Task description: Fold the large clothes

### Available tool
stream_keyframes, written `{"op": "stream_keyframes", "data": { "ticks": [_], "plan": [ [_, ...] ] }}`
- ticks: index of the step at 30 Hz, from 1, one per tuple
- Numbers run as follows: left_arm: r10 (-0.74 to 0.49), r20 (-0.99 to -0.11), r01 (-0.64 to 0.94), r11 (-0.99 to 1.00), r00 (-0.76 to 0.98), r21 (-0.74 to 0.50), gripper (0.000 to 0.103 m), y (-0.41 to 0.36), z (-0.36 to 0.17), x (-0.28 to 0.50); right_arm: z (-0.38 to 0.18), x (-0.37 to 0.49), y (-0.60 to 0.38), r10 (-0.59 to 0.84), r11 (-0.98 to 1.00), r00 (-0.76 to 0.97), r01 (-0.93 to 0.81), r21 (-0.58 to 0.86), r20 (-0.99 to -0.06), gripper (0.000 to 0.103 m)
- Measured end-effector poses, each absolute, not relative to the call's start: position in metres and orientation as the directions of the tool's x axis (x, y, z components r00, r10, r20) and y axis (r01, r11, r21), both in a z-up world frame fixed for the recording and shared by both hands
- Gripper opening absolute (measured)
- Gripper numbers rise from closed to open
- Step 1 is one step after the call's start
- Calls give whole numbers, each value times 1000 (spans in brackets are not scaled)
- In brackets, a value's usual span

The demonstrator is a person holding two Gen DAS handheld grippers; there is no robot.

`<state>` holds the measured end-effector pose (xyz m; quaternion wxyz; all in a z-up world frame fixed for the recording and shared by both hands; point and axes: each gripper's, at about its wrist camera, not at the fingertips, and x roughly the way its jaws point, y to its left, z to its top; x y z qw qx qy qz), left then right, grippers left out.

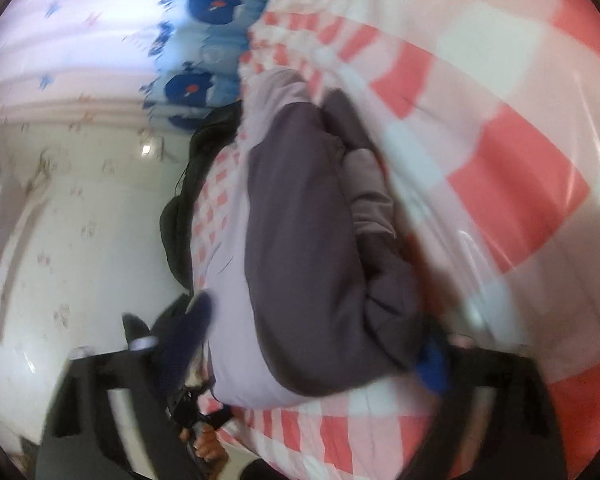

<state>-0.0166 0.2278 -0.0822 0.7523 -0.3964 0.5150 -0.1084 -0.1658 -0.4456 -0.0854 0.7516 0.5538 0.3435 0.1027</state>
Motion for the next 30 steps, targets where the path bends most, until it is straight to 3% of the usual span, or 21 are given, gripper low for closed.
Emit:
{"op": "stream_keyframes", "data": {
  "ticks": [1, 3, 7, 16, 19, 24, 26, 30],
  "plan": [
    [-587, -680, -235, 656, 439, -717, 40, 229, -79, -16, -80, -167, -447, 532, 379, 747, 211, 901, -398, 54],
    [-609, -666, -211, 649, 432, -731, 36, 229, -71, -19, -68, -166, -446, 540, 389, 752, 176, 904, -379, 45],
    [-635, -640, -143, 652, 433, -744, 30, 220, -46, -30, -44, -159, -429, 539, 470, 737, 138, 872, -407, 43],
    [-690, -600, -19, 650, 405, -760, 27, 226, -15, -115, -23, -237, -419, 575, 452, 744, 57, 890, -340, 40],
    [-681, -616, -46, 656, 395, -754, 33, 235, -36, -138, -36, -280, -424, 566, 440, 746, 88, 894, -351, 40],
    [-679, -587, -172, 577, 440, -798, 56, 255, -73, -150, -74, -321, -446, 515, 436, 733, 222, 872, -444, 49],
    [-664, -577, -189, 563, 476, -804, 72, 259, -75, -153, -66, -332, -455, 422, 459, 779, 259, 850, -465, 55],
    [-650, -540, -212, 515, 535, -830, 81, 269, -78, -151, -6, -328, -446, 252, 630, 852, 216, 746, -459, 67]
  ]
}}
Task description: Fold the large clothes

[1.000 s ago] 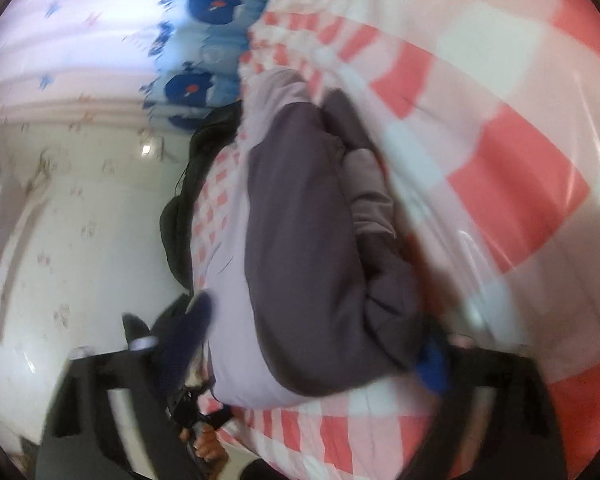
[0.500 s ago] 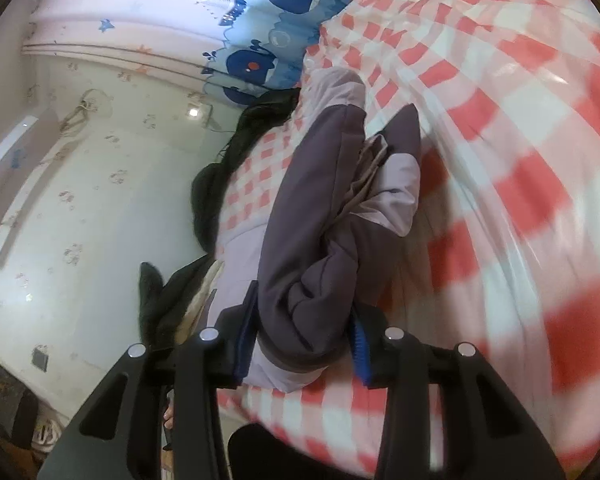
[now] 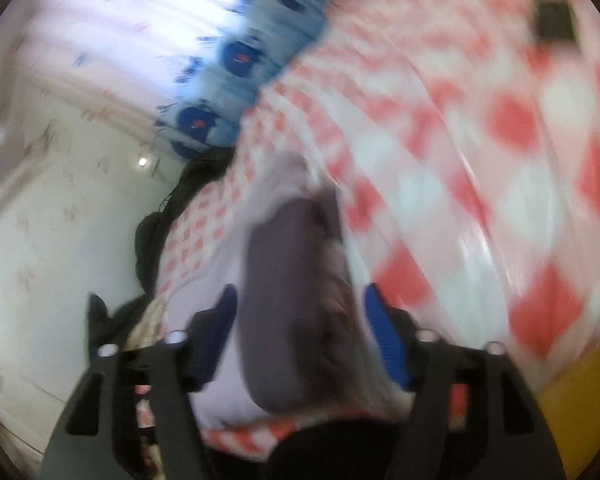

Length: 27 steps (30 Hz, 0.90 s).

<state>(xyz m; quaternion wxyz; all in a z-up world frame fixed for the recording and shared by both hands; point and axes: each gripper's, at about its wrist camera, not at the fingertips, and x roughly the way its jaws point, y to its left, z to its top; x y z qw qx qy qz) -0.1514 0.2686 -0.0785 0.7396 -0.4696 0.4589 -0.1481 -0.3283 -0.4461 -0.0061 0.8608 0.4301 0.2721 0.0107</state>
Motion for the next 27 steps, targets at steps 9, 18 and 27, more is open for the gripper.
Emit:
{"op": "stream_keyframes", "data": {
  "ticks": [9, 18, 27],
  "plan": [
    [-616, -562, -218, 544, 552, -810, 87, 241, -80, -123, 53, -194, -295, 353, 875, 770, -71, 479, -532, 75],
    [-644, -540, -170, 545, 542, -821, 57, 244, -85, -122, -47, -114, -228, 108, 992, 563, -6, 127, -819, 87],
    [-649, -518, -195, 505, 557, -841, 64, 242, -90, -121, -23, -20, -207, 10, 999, 591, 24, 29, -807, 91]
  ]
}}
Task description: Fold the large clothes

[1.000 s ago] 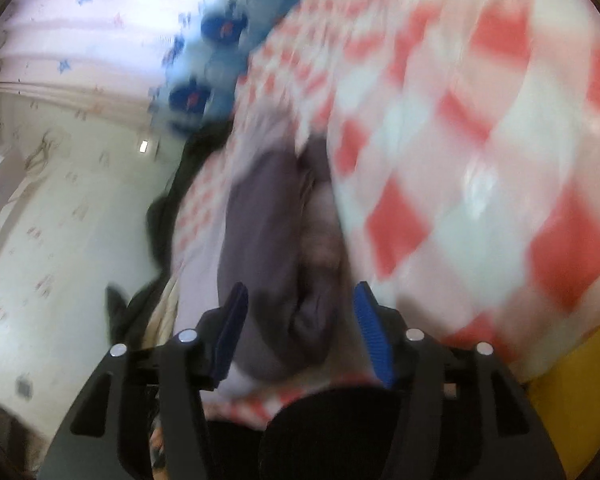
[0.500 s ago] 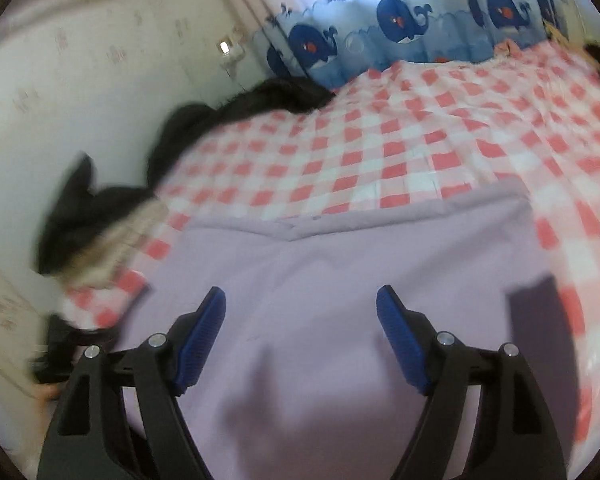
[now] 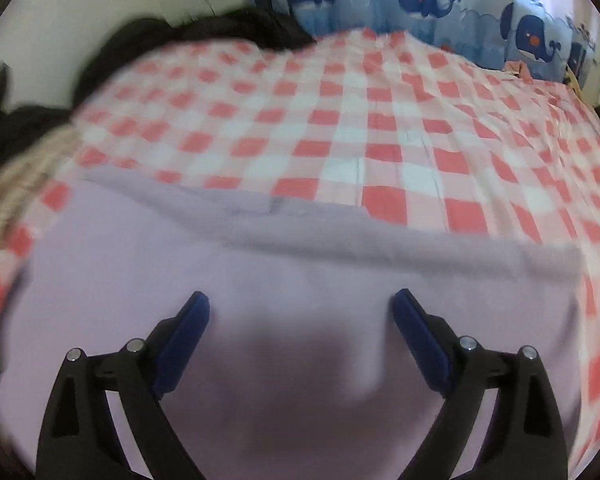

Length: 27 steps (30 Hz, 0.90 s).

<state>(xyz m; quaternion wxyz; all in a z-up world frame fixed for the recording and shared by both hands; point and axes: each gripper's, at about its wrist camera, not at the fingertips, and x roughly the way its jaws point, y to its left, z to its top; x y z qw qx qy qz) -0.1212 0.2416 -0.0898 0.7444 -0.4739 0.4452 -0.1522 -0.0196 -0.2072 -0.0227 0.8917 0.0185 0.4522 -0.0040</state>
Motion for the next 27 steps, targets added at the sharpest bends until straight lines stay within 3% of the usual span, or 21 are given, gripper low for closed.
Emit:
{"op": "stream_keyframes", "data": {
  "ticks": [2, 4, 6, 10, 13, 17, 21, 23, 27],
  "plan": [
    [-638, -531, -185, 528, 558, -829, 66, 238, -85, -121, -67, 16, -207, -8, 1000, 480, 27, 5, -877, 96],
    [-637, -545, -194, 536, 546, -821, 73, 234, -85, -118, -67, 22, -210, -9, 1000, 465, 29, 5, -885, 96],
    [-632, -551, -201, 540, 545, -817, 75, 232, -87, -116, -53, 14, -213, 19, 999, 473, 16, 31, -881, 96],
    [-636, -536, -198, 525, 556, -828, 74, 234, -88, -116, -10, -53, -206, 62, 998, 558, -51, 41, -827, 96],
    [-625, -540, -204, 528, 564, -825, 74, 230, -89, -116, -13, -113, -197, 55, 997, 564, -79, 12, -824, 96],
    [-607, -551, -185, 559, 573, -808, 69, 223, -79, -118, -51, -129, -186, 42, 995, 551, -100, -16, -834, 97],
    [-606, -554, -171, 572, 571, -802, 61, 225, -71, -117, -24, -133, -189, 76, 996, 554, -76, 41, -829, 97],
    [-602, -557, -171, 577, 572, -799, 60, 225, -71, -117, -12, -155, -176, 66, 994, 591, -107, 4, -804, 97],
    [-580, -568, -163, 602, 584, -782, 56, 218, -68, -122, -45, -162, -161, 38, 991, 558, -130, -42, -829, 97]
  ]
}}
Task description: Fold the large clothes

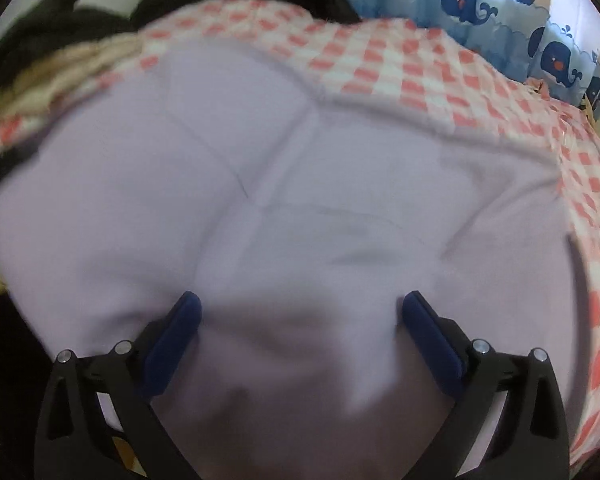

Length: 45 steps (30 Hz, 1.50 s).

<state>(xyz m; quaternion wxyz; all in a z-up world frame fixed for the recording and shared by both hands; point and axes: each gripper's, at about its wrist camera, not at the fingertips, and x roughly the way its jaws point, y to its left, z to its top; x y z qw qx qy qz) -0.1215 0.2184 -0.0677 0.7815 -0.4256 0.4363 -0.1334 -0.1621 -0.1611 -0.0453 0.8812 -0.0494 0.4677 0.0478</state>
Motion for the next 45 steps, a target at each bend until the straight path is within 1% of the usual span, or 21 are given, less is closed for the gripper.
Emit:
{"op": "stream_keyframes", "data": {
  "ticks": [2, 4, 5, 6, 8, 10, 13, 17, 19, 21, 23, 26, 29, 31, 32, 33, 36, 40, 42, 43, 45],
  "plan": [
    [-576, -566, -147, 613, 590, -776, 50, 218, -62, -122, -44, -161, -165, 53, 993, 553, -116, -13, -831, 97],
    [-582, -560, -130, 616, 590, -777, 47, 217, -57, -121, -26, -171, -166, 75, 994, 597, -113, 8, -799, 97],
    [-583, -556, -119, 620, 592, -776, 44, 215, -54, -121, -22, -176, -164, 66, 993, 616, -116, -7, -785, 97],
    [-588, -549, -102, 622, 594, -777, 43, 210, -50, -123, -25, -179, -161, 49, 992, 615, -123, -35, -787, 97],
    [-595, -520, -47, 629, 613, -776, 39, 197, -36, -129, -45, -176, -158, 34, 991, 579, -123, -46, -814, 97],
    [-598, -491, 40, 659, 634, -751, 38, 177, -14, -137, -60, -174, -150, -3, 986, 592, -132, -100, -806, 98],
    [-608, -472, 137, 693, 639, -707, 37, 147, 15, -144, -61, -171, -147, -19, 986, 593, -124, -114, -805, 98],
    [-613, -466, 210, 721, 639, -661, 36, 111, 43, -149, -56, -177, -164, 72, 987, 601, -158, -30, -796, 98],
    [-614, -467, 244, 734, 636, -634, 36, 92, 56, -152, -44, -184, -180, 159, 981, 596, -186, 57, -787, 97],
    [-614, -470, 270, 745, 634, -610, 36, 75, 65, -156, -30, -199, -197, 274, 961, 610, -201, 190, -743, 97],
    [-614, -477, 300, 757, 629, -580, 36, 56, 73, -161, -17, -215, -221, 343, 938, 638, -186, 294, -690, 97],
    [-621, -487, 353, 768, 614, -535, 35, 19, 83, -169, -3, -240, -282, 490, 826, 679, -162, 539, -546, 97],
    [-633, -503, 420, 771, 589, -478, 34, -27, 86, -180, -6, -256, -341, 530, 713, 720, -91, 695, -448, 97],
    [-647, -512, 458, 762, 564, -459, 34, -56, 85, -184, -11, -263, -373, 552, 639, 740, -79, 765, -385, 97],
    [-652, -517, 472, 758, 554, -450, 34, -69, 84, -186, -17, -268, -392, 573, 573, 749, -75, 816, -333, 97],
    [-658, -527, 498, 753, 538, -431, 34, -88, 81, -190, -21, -269, -403, 577, 538, 756, -66, 840, -310, 97],
    [-670, -557, 558, 733, 492, -389, 34, -136, 70, -200, -42, -277, -439, 619, 343, 766, -70, 937, -170, 97],
    [-673, -606, 625, 701, 424, -342, 34, -191, 47, -211, -61, -286, -476, 607, 190, 793, -68, 979, -62, 97],
    [-662, -629, 669, 685, 408, -288, 34, -217, 35, -221, -64, -290, -494, 584, 162, 810, -59, 985, -48, 97],
    [-653, -641, 691, 677, 404, -253, 34, -228, 28, -226, -63, -285, -503, 572, 168, 818, -50, 985, -56, 97],
    [-637, -661, 727, 657, 396, -197, 34, -247, 12, -232, -52, -283, -523, 533, 233, 839, -24, 972, -107, 98]
  ]
}}
